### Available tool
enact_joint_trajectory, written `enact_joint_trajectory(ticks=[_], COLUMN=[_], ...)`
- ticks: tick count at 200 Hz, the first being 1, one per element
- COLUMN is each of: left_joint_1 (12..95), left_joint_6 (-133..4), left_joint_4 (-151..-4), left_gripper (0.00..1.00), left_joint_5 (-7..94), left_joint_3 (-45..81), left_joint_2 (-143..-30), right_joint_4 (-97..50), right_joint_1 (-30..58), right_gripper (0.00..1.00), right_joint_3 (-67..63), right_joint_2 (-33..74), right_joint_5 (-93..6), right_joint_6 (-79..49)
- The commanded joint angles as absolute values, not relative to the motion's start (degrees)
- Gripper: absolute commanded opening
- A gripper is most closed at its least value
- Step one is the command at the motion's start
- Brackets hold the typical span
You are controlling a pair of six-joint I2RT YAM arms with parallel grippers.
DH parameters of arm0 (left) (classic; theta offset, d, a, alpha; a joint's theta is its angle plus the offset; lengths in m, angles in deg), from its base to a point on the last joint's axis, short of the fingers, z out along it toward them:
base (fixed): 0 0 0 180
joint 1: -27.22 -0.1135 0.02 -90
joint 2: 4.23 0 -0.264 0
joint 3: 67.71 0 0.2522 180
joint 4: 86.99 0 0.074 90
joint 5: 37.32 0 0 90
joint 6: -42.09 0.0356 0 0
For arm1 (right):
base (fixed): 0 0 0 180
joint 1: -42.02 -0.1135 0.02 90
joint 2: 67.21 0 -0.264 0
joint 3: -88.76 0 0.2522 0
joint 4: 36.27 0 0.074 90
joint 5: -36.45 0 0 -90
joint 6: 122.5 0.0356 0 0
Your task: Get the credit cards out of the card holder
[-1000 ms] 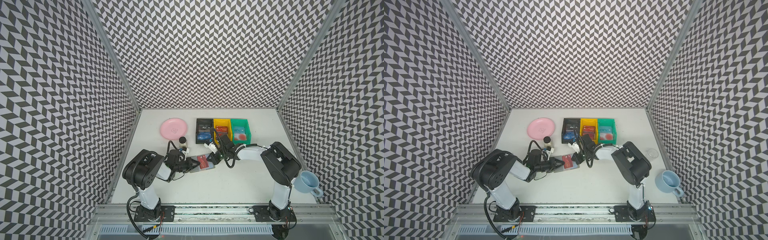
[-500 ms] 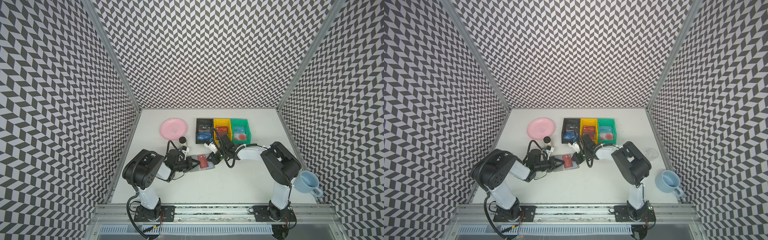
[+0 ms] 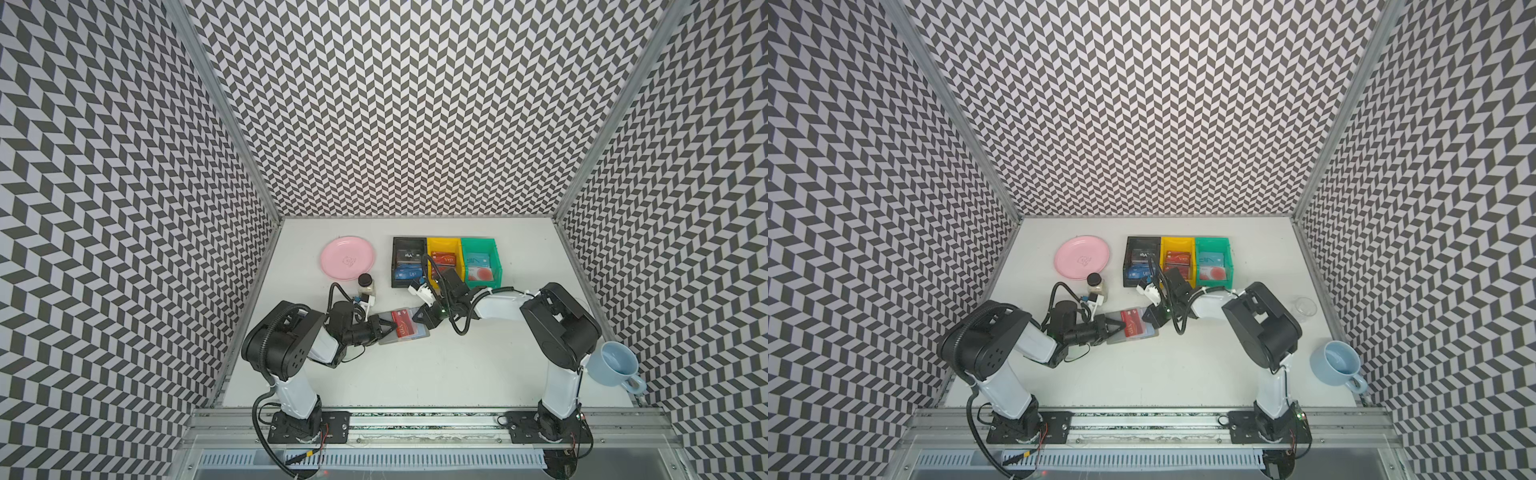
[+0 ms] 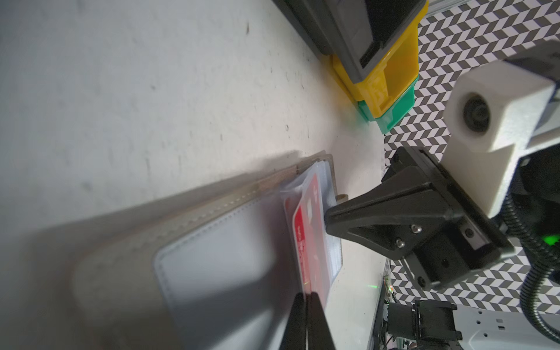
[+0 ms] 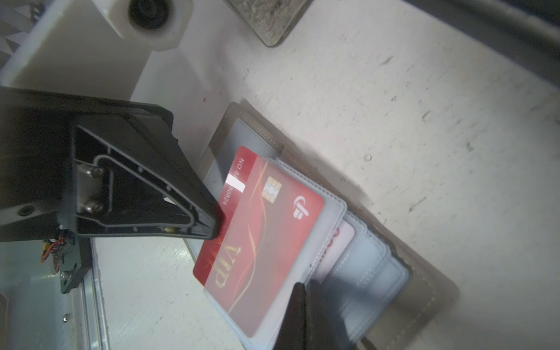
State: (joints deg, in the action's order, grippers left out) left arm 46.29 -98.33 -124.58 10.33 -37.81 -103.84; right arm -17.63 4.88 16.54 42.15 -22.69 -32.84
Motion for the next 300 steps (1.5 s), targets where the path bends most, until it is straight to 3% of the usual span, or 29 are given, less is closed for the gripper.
enact_joint_trajectory(ticks=[1,43,133,300], left_joint_1=[45.3,43.2,41.1,38.7], left_joint_6=[-95.4,-93.8,-89.1,-89.7], left_joint_4=[-116.9,-113.9,-94.5,-73.8], left_gripper=[0.00,0.00,0.00,0.00], left_joint_5=[13.1,12.8,16.2,17.4], left_joint_3=[-40.3,-42.9,-42.5,-37.0], left_joint_2=[-104.6,-100.5,-80.4,-53.9], right_joint_4=[-13.4,-12.8,-12.1,-5.5], right_joint_1=[4.5,4.5,4.1,-0.4], right_gripper=[0.04,0.04,0.04,0.07], right_joint_3=[18.2,17.8,17.0,12.1], right_joint_2=[46.8,46.5,47.8,40.9], right_joint_5=[-25.6,-25.5,-25.2,-30.4], right_joint_6=[-32.8,-32.8,-32.4,-32.3])
